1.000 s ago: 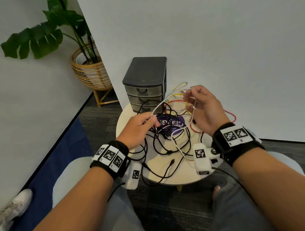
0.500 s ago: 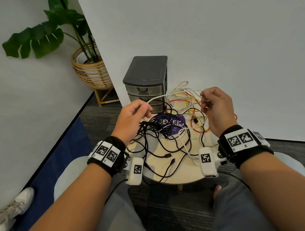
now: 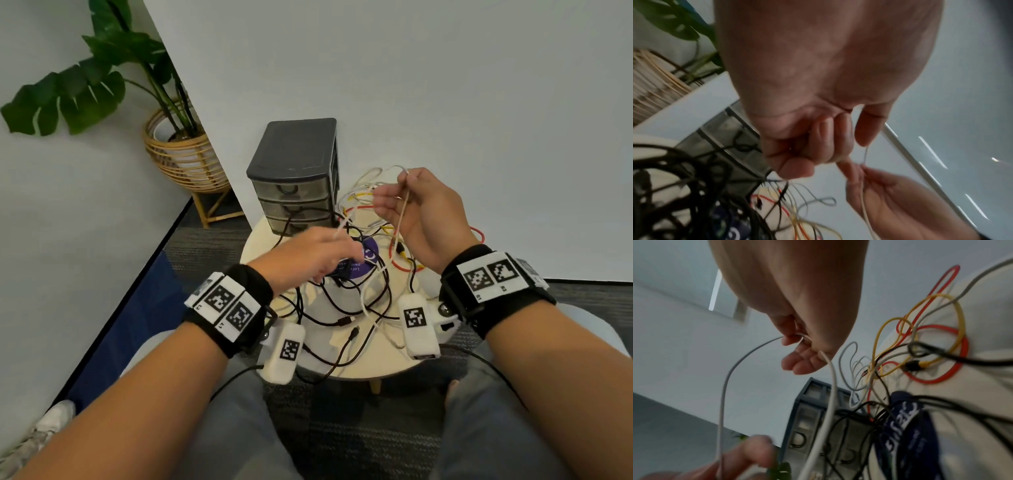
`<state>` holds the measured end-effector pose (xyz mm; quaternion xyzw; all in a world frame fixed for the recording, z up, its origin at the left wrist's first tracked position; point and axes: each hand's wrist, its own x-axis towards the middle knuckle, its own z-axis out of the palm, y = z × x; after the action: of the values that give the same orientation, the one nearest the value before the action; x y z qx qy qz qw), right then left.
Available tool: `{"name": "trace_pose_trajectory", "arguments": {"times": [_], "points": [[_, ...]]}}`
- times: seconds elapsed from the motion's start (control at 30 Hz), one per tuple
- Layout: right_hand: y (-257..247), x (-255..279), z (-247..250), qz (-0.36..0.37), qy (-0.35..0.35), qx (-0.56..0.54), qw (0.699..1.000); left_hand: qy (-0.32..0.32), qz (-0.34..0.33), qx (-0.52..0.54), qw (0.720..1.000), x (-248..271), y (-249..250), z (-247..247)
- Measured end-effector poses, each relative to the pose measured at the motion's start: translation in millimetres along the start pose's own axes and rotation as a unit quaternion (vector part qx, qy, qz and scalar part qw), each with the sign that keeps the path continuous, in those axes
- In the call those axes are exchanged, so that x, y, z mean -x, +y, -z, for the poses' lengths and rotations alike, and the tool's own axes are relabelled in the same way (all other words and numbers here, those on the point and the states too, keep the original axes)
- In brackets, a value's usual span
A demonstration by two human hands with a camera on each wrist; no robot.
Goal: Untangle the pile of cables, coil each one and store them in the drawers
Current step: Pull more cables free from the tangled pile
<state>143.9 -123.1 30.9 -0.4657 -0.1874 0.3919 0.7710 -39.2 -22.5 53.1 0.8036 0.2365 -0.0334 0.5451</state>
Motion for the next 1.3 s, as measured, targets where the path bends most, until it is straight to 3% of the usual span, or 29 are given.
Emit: {"name": "trace_pose_trajectory", "arguments": {"times": [0.13,0.37,0.5,0.67,0.73,0.8,0.9,1.0,1.17,1.23,1.3], "points": [[-1.0,1.8,1.4,0.008,0.004,0.008,1.000,-0.081,-0.019,-0.094,0.992,-4.2,2.9,-23.9],[-2.1,6.7,5.1,0.012,0.009,0.027,1.000,-0.087,-0.041,-0.241,0.966,-12.8,5.5,-36.3],[-1.6,7.8,12.2,0.017,-0.011,0.147,0.989,-0.035,-0.029,-0.071,0.996,-6.9,17.2,-14.3],[-2.5,15.1,14.6,0.020,-0.025,0.311,0.950,0.091,-0.061,0.092,0.990,0.3,42.9,27.1],[-5.2,20.8,13.3,0.016,-0.112,0.372,0.921,0.133,-0.084,0.129,0.979,2.4,55.9,42.1],[-7.1,29.8,12.4,-0.008,-0.221,0.438,0.871,0.167,-0.104,0.143,0.970,2.6,65.7,51.9],[-2.0,37.1,13.4,-0.038,-0.297,0.510,0.806,0.199,-0.132,0.161,0.958,4.0,77.9,57.6],[2.9,37.8,16.2,-0.024,-0.318,0.511,0.798,0.234,-0.155,0.181,0.943,6.7,86.1,65.5],[10.8,37.1,20.0,0.023,-0.276,0.529,0.802,0.262,-0.176,0.264,0.911,8.0,93.1,81.3],[14.4,38.2,18.1,0.039,-0.274,0.544,0.792,0.255,-0.157,0.258,0.919,7.5,91.1,81.6],[15.2,38.4,16.1,0.055,-0.272,0.544,0.792,0.249,-0.095,0.180,0.947,4.8,81.6,80.8]]}}
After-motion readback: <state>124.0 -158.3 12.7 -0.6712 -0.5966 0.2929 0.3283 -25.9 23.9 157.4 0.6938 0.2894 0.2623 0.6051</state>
